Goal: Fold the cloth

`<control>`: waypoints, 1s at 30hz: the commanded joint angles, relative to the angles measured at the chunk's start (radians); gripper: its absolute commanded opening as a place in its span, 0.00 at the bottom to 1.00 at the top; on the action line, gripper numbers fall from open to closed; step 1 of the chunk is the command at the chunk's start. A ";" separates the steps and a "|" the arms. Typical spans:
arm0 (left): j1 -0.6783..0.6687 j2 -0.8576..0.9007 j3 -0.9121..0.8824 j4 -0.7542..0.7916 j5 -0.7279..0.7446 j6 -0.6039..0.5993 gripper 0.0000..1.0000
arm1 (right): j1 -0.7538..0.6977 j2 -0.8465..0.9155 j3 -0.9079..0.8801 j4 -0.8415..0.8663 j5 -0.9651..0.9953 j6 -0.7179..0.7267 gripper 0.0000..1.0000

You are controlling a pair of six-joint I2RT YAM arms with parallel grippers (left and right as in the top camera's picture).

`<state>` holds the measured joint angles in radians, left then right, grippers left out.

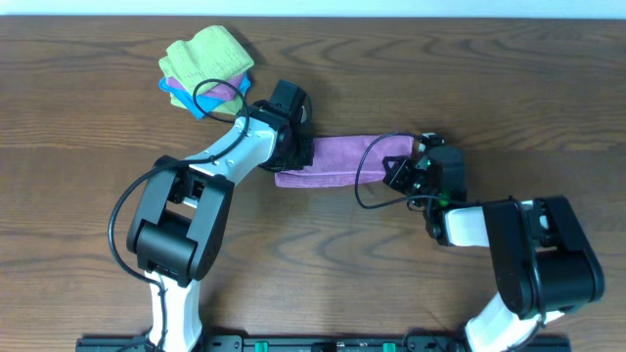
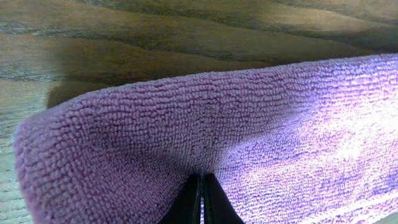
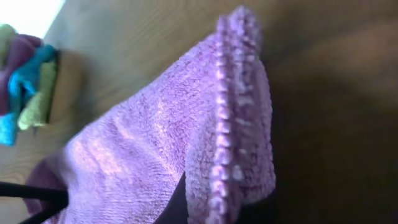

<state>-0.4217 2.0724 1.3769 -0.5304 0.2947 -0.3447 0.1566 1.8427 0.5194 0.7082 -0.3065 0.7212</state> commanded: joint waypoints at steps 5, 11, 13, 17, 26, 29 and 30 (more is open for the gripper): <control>-0.004 0.020 -0.004 -0.015 0.037 -0.049 0.06 | 0.015 -0.068 -0.007 0.066 -0.054 -0.024 0.01; -0.004 0.020 0.004 -0.011 0.039 -0.049 0.06 | 0.018 -0.153 -0.004 0.066 -0.102 -0.023 0.02; -0.004 0.020 0.010 -0.010 0.039 -0.049 0.06 | 0.027 -0.177 0.000 0.066 -0.106 -0.023 0.02; -0.004 0.020 0.028 -0.007 0.038 -0.049 0.06 | 0.068 -0.201 0.024 0.049 -0.121 -0.023 0.02; -0.003 0.020 0.053 -0.003 0.038 -0.048 0.06 | 0.224 -0.201 0.185 -0.204 -0.059 -0.143 0.01; -0.003 0.020 0.053 0.002 0.037 -0.048 0.06 | 0.260 -0.201 0.231 -0.277 -0.040 -0.177 0.01; -0.003 0.020 0.053 0.005 0.037 -0.048 0.06 | 0.272 -0.201 0.242 -0.295 -0.027 -0.179 0.01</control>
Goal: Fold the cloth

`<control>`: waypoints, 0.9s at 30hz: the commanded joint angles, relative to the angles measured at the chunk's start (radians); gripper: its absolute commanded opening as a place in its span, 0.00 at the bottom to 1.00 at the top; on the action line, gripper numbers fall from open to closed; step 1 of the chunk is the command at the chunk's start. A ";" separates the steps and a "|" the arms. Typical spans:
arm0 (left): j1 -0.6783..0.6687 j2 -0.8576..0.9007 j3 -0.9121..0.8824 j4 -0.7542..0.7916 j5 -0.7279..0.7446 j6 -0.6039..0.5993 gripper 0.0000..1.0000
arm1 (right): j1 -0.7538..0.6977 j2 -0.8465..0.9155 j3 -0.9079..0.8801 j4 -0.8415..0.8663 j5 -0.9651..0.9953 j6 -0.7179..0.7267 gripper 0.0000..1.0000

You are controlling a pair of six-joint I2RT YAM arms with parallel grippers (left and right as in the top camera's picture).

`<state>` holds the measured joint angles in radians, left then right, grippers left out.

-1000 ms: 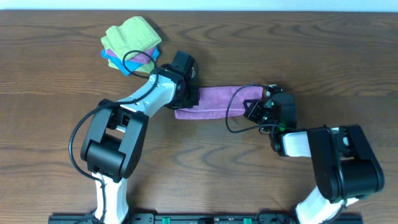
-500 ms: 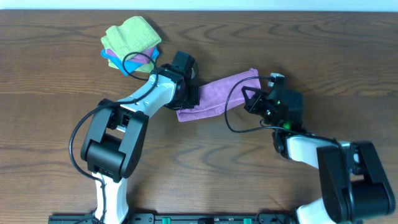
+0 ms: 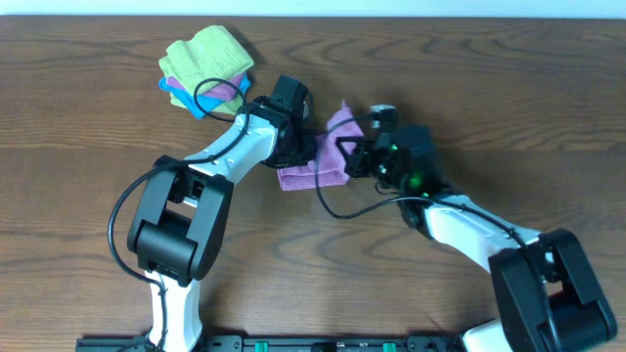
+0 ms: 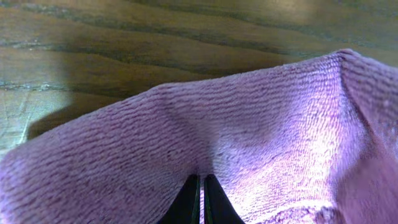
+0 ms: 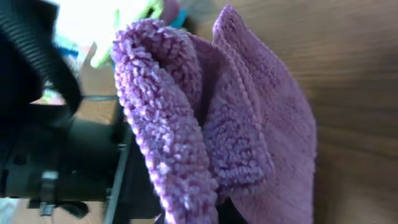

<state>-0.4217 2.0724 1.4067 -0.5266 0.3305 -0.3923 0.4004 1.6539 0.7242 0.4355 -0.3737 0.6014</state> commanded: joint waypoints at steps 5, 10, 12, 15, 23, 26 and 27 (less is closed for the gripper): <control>-0.003 0.020 0.023 0.010 0.000 -0.001 0.06 | 0.077 -0.007 0.050 -0.036 0.077 -0.076 0.01; 0.005 0.018 0.033 -0.003 0.001 0.000 0.06 | 0.117 0.027 0.050 -0.035 0.087 -0.077 0.02; 0.016 0.012 0.049 -0.026 -0.004 0.005 0.06 | 0.129 0.035 0.050 -0.035 0.090 -0.091 0.01; 0.040 -0.008 0.084 -0.083 -0.044 0.020 0.05 | 0.138 0.037 0.052 -0.035 0.101 -0.110 0.01; 0.117 -0.061 0.117 -0.151 -0.077 0.049 0.06 | 0.138 0.044 0.055 -0.035 0.116 -0.129 0.01; 0.145 -0.078 0.117 -0.162 -0.079 0.055 0.06 | 0.138 0.063 0.056 -0.035 0.116 -0.129 0.01; 0.154 -0.084 0.117 -0.163 -0.079 0.056 0.06 | 0.138 0.071 0.059 -0.035 0.116 -0.129 0.01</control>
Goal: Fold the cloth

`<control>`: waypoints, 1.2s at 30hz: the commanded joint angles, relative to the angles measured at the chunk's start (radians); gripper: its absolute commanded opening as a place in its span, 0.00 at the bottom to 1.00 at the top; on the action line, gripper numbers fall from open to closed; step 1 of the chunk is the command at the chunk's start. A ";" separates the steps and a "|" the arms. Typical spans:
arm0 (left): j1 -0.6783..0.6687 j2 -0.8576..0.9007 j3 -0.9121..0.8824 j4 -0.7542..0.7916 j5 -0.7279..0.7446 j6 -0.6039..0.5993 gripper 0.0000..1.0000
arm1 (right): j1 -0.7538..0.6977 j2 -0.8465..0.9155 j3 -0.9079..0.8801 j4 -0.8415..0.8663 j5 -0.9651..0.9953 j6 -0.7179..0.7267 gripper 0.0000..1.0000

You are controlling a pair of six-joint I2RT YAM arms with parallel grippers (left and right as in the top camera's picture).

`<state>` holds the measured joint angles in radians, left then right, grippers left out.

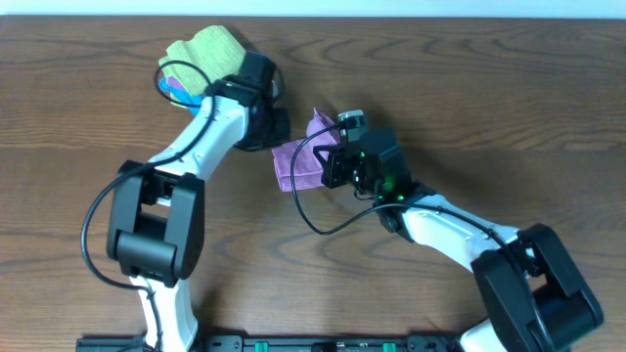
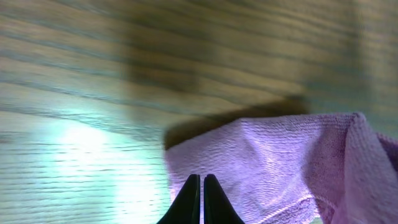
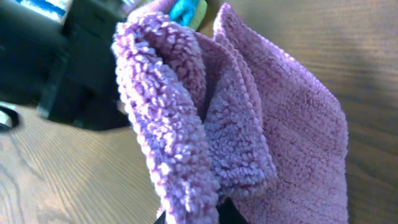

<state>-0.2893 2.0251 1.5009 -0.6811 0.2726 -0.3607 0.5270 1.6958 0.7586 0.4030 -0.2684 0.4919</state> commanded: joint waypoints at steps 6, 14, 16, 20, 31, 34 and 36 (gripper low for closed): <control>0.082 -0.077 0.023 -0.024 -0.021 0.025 0.06 | 0.021 0.136 0.100 -0.003 -0.002 -0.028 0.01; 0.134 -0.141 0.023 -0.033 -0.021 0.024 0.06 | 0.073 0.206 0.190 -0.082 -0.008 -0.073 0.02; 0.145 -0.152 0.023 -0.033 -0.021 0.024 0.06 | 0.083 0.211 0.191 -0.084 -0.007 -0.082 0.01; 0.159 -0.165 0.023 -0.033 -0.020 0.024 0.06 | 0.095 0.220 0.191 -0.118 0.002 -0.083 0.02; 0.167 -0.172 0.023 -0.033 -0.020 0.024 0.06 | 0.140 0.219 0.191 -0.130 -0.043 -0.105 0.28; 0.167 -0.176 0.023 -0.033 -0.021 0.024 0.06 | 0.149 0.219 0.191 -0.125 -0.085 -0.104 0.38; 0.167 -0.179 0.023 -0.032 -0.021 0.024 0.06 | 0.153 0.219 0.191 -0.117 -0.116 -0.104 0.39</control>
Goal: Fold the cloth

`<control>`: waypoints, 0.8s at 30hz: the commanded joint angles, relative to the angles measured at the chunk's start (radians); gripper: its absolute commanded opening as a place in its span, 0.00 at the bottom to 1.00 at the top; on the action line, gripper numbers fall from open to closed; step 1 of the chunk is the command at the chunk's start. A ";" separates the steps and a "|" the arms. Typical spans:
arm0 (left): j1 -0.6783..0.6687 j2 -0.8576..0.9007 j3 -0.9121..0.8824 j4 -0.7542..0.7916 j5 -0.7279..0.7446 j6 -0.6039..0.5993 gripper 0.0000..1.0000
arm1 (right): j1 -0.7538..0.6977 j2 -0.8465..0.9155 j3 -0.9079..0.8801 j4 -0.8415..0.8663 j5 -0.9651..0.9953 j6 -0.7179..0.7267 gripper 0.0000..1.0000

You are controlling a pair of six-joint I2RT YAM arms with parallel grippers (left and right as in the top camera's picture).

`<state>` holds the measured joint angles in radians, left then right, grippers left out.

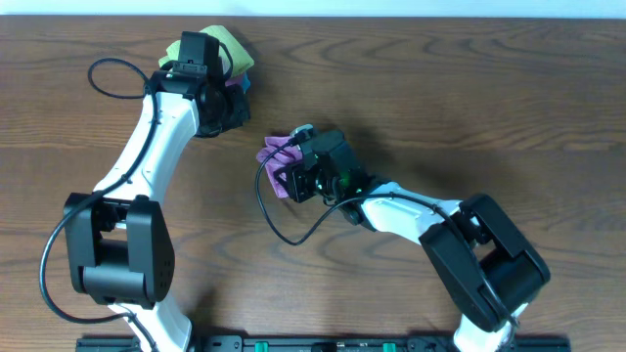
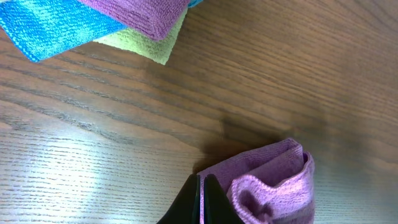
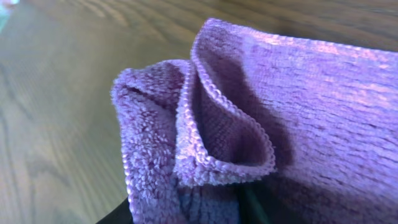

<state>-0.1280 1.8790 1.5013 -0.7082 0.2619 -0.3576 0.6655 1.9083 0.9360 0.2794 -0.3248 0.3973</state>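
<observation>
The purple cloth (image 1: 278,156) lies on the wooden table as a small folded bundle, its looped edges bunched on top (image 3: 224,143). My right gripper (image 1: 289,174) is at the bundle. In the right wrist view its fingers stand spread on either side of the thick folds (image 3: 186,211), so it is open. My left gripper (image 1: 235,111) is up-left of the cloth and apart from it. It is shut on nothing (image 2: 202,190), and the purple bundle (image 2: 273,180) lies just beyond its tips.
A stack of folded cloths (image 1: 217,43), green, blue and purple, lies at the table's far left, right by the left arm's wrist. In the left wrist view its edges (image 2: 106,25) show at the top. Bare wooden tabletop (image 1: 509,108) surrounds the cloth.
My left gripper has moved farther up-left toward the stack. My right gripper has moved left and down with the cloth. The bundle now rests on the table, with the right fingers spread wider.
The cloth lay as a long strip with each gripper shut on one end. The right gripper then held its end over by the left end. After that the left gripper was off the cloth and shut. Now the cloth is a compact bundle.
</observation>
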 commanded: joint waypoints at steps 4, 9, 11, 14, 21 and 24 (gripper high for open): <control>0.011 -0.038 0.022 -0.002 -0.010 0.021 0.06 | 0.017 0.007 0.014 0.024 -0.115 -0.009 0.42; 0.031 -0.045 0.022 0.002 -0.010 0.021 0.06 | 0.017 0.007 0.014 0.024 -0.174 -0.009 0.45; 0.042 -0.047 0.022 0.002 -0.010 0.021 0.06 | 0.017 0.007 0.014 0.024 -0.198 -0.009 0.46; 0.054 -0.050 0.022 0.002 -0.009 0.021 0.06 | 0.017 0.007 0.015 0.024 -0.235 -0.009 0.48; 0.072 -0.056 0.022 0.002 -0.003 0.020 0.06 | 0.017 0.007 0.016 0.023 -0.298 -0.009 0.52; 0.074 -0.058 0.022 0.003 -0.003 0.020 0.06 | 0.017 0.007 0.016 0.024 -0.327 -0.009 0.53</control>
<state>-0.0608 1.8610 1.5013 -0.7059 0.2619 -0.3580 0.6720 1.9083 0.9360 0.3012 -0.5926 0.3969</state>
